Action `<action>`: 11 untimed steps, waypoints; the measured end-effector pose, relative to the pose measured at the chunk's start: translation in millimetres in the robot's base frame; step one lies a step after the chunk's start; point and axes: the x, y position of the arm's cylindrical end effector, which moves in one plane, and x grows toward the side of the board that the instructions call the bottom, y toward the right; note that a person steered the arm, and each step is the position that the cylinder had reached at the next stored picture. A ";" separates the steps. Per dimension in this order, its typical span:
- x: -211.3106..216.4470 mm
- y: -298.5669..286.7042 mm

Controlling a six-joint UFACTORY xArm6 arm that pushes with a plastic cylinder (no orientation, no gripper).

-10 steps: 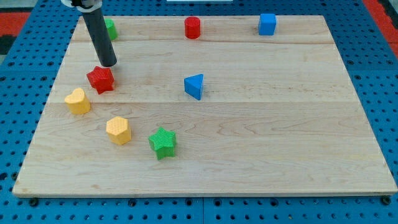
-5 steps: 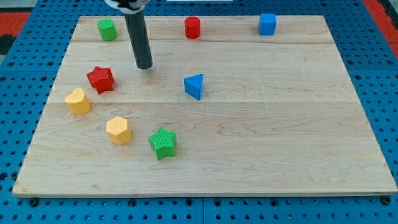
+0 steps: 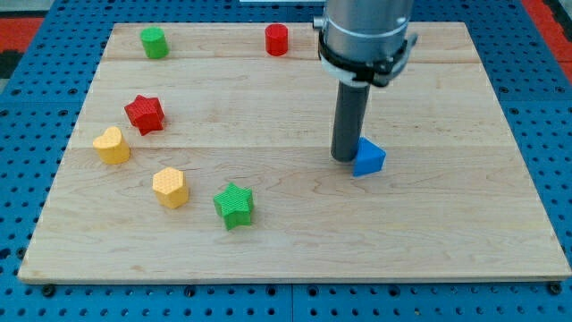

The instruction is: Move the triangle to the center right side of the board

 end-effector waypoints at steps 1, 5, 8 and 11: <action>20.3 49.2; 7.5 100.7; -33.4 42.4; -65.9 -32.9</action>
